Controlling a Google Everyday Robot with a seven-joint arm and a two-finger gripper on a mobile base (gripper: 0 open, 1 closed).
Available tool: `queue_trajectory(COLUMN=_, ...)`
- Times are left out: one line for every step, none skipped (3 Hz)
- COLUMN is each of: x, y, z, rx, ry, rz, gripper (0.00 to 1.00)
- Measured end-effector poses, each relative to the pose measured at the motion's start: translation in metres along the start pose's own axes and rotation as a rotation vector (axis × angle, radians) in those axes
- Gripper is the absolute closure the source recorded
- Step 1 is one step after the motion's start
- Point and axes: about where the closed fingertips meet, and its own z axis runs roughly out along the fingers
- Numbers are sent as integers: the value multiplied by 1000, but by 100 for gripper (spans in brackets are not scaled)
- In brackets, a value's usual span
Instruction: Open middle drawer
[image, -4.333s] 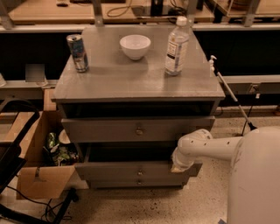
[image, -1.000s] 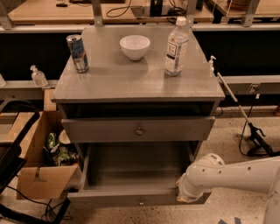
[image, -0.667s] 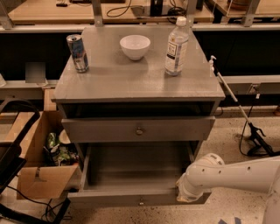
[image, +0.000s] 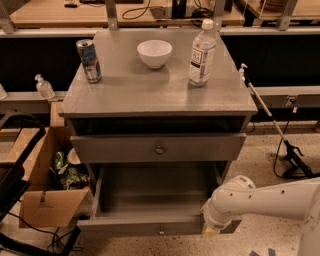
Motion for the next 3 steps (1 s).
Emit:
queue_trajectory(x=0, y=1, z=1, rx=-2, ry=0, rz=0, gripper=0)
queue_trajectory(x=0, y=1, z=1, rx=-2, ry=0, rz=0, gripper=0)
queue_trajectory(x=6, y=19, z=3, rx=-1, ry=2, rz=12, gripper=16)
